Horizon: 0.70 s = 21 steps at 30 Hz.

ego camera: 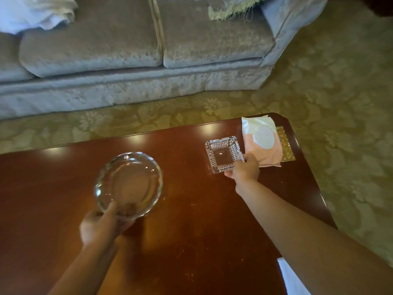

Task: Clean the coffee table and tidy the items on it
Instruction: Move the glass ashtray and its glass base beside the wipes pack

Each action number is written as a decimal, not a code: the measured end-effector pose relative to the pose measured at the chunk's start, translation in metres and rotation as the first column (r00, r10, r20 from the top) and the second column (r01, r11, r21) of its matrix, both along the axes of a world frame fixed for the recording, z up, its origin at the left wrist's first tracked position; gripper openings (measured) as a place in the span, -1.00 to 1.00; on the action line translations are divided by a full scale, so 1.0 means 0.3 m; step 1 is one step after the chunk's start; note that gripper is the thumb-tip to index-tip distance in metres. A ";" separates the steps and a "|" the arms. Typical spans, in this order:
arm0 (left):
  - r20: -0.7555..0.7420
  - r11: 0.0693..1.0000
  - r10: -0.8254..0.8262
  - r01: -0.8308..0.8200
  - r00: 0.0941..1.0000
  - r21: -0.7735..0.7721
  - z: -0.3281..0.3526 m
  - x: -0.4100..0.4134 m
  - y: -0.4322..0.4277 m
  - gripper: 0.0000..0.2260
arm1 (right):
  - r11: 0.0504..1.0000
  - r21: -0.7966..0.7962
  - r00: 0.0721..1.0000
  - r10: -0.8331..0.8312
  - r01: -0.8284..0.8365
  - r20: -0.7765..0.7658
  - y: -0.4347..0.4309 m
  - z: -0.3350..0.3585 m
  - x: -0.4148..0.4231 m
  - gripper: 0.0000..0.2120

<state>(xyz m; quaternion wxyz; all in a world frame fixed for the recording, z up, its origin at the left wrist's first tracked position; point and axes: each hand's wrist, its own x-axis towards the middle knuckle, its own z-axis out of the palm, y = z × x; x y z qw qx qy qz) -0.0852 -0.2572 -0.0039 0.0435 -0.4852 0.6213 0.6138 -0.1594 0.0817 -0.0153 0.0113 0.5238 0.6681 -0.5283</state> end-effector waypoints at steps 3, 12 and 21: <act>0.037 0.997 -0.066 0.064 0.997 0.041 -0.010 -0.071 0.125 -0.65 | 1.000 0.001 1.000 0.003 -0.003 -0.020 0.009 -0.009 -0.021 -0.79; 0.111 0.984 -0.133 0.144 0.985 -0.103 -0.017 -0.237 0.375 -0.77 | 0.996 0.088 1.000 -0.009 0.007 0.021 0.008 -0.029 -0.042 -0.82; 0.099 0.959 -0.192 0.208 0.976 -0.191 -0.001 -0.294 0.417 -0.75 | 0.976 0.207 0.997 0.066 -0.075 0.048 -0.016 -0.049 -0.054 -0.79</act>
